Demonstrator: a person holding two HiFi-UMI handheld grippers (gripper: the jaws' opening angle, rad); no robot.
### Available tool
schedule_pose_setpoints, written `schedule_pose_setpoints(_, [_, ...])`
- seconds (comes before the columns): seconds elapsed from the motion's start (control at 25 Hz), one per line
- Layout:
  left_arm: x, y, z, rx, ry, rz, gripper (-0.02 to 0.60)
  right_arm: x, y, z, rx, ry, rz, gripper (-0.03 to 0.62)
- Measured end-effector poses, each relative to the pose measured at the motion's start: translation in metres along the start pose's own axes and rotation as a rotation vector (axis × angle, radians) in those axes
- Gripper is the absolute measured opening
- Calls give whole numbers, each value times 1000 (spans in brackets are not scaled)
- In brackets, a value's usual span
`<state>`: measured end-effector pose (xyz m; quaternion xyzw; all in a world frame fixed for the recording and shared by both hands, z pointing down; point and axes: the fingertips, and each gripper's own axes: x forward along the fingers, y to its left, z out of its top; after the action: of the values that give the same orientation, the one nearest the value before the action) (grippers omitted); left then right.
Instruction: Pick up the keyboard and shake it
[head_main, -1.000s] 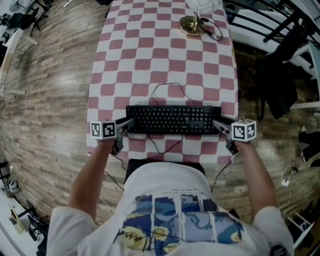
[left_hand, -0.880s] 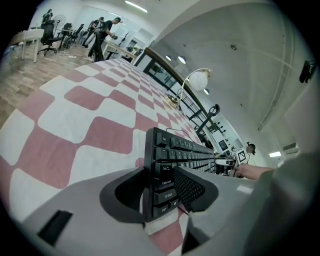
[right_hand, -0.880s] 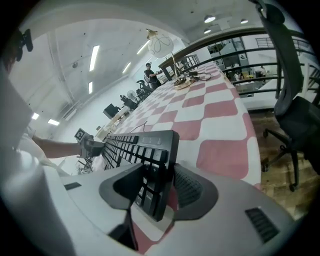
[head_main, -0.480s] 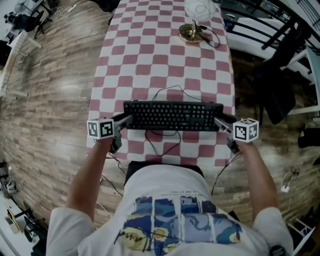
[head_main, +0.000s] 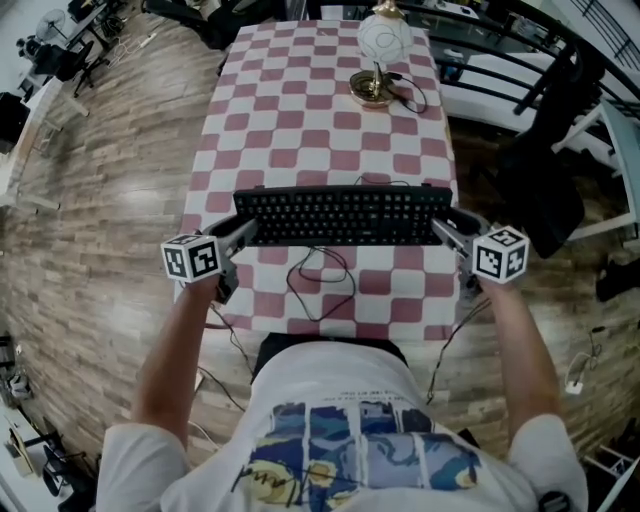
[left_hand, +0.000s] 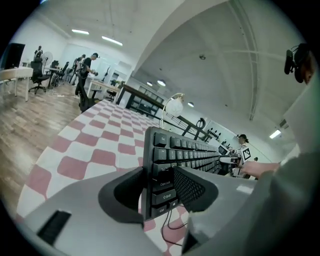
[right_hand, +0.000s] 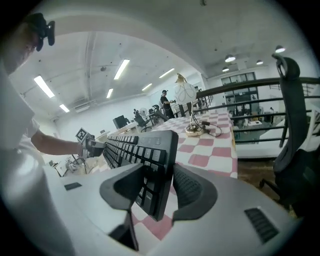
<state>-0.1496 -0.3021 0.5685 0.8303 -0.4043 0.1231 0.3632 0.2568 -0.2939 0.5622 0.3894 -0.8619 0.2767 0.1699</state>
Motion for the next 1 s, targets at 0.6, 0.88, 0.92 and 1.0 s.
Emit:
schedule_pose_setpoints(0.6, [-58,-69,108,247,-263,-21,184,-69,45,122,-324,-293,-63,175])
schedule_pose_setpoints(0.88, [-89,-96,147,387,-390,8,204,-95,71,164,-480,-397,-119,176])
schedule_pose_setpoints(0.92, [-96,-100,152,407,-412,11,204,-98,76,169,-497,-413,-124,176])
schedule_pose_setpoints(1.0, [-107,-106,162,444,-450,16,204,-104,86,180,-531,-445,-134,176])
